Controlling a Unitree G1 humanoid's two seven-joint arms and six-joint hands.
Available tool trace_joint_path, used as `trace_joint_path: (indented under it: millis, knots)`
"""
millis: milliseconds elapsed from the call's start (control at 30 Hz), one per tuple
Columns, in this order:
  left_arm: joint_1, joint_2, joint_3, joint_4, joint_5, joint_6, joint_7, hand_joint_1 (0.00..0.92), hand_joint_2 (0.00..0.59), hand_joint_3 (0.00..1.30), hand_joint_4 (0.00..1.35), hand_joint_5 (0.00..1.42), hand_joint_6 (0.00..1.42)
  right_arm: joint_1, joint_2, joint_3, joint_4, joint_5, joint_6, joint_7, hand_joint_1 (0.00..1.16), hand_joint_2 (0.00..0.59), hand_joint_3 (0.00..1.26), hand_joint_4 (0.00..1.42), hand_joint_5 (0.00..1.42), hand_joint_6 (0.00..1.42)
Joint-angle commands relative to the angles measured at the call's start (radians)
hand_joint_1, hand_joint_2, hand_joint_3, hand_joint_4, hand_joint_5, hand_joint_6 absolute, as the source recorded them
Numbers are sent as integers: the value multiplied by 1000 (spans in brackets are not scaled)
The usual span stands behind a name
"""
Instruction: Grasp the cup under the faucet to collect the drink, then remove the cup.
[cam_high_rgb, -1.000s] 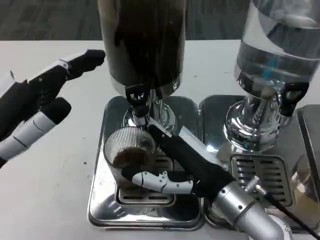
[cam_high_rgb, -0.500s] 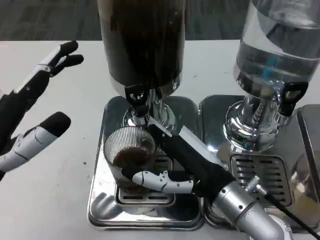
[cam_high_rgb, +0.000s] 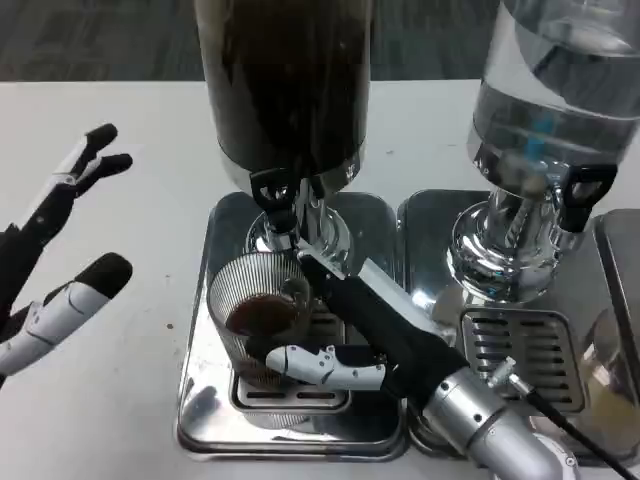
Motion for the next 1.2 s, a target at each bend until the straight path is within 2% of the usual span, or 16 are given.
trace_joint_path:
  millis: [33,500,767,967,1200]
  knots:
    - [24,9,-11,25,26,-15,22,0,95,35,0,0,0,-18,15,2,31,3,-28,-5,549,221,0,0,38,146]
    - [51,12,-16,49,24,-10,32,0,116,58,0,0,0,-56,23,12,101,34,-57,41,526,210,0,0,1,105]
    - [55,17,-8,60,16,-3,33,0,114,90,0,0,0,-81,18,26,124,17,-51,55,514,187,0,0,0,72]
    - [60,20,-4,61,11,2,31,0,115,101,0,0,0,-78,14,24,122,-12,-50,17,513,187,0,0,0,45]
    - [71,20,1,57,1,12,25,0,116,113,13,7,0,-92,18,19,155,-5,-69,18,512,187,0,0,0,19]
